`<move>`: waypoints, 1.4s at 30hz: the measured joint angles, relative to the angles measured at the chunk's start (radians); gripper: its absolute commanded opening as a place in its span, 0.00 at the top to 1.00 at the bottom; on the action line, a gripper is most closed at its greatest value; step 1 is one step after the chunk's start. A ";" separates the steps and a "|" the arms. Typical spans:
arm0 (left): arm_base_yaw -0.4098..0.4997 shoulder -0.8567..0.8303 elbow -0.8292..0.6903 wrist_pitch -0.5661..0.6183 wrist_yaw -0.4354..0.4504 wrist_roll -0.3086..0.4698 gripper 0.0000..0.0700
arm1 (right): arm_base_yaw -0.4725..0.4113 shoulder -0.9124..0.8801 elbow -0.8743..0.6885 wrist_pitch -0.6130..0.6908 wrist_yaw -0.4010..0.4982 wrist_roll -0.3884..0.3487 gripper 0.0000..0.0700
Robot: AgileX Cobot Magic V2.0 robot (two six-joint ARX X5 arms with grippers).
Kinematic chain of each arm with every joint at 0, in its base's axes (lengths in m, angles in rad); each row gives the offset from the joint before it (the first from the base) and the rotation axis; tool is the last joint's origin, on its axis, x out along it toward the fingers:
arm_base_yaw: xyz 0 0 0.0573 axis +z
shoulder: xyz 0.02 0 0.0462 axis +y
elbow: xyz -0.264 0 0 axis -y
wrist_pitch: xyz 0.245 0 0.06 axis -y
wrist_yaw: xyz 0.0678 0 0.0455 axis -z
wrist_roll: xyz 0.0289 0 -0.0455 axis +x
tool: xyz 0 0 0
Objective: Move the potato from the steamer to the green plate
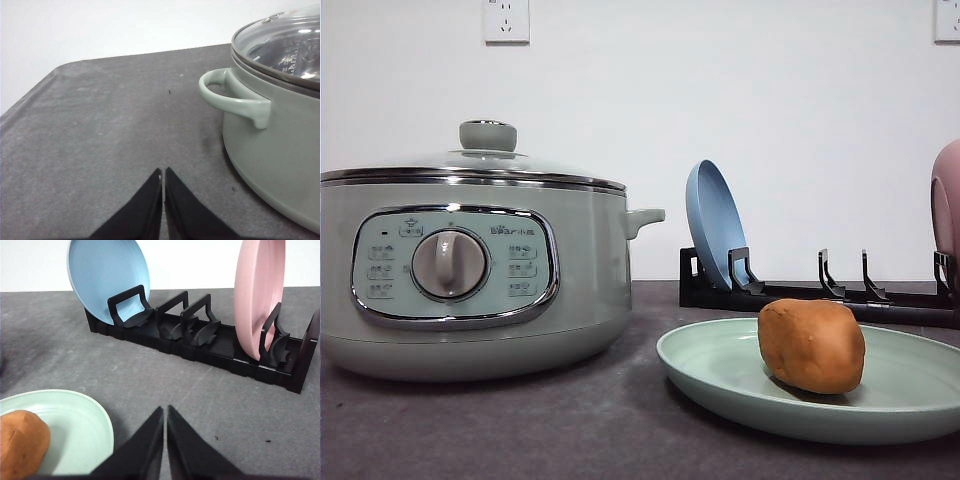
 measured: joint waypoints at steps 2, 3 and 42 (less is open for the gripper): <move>0.000 0.000 0.000 0.000 0.000 0.000 1.00 | 0.000 0.000 0.000 0.000 0.000 0.000 1.00; 0.000 0.000 0.000 0.000 0.000 0.000 1.00 | 0.000 0.000 0.000 0.000 0.000 0.000 1.00; 0.000 0.000 0.000 0.000 0.000 0.000 1.00 | 0.000 0.000 0.000 0.000 0.000 0.000 1.00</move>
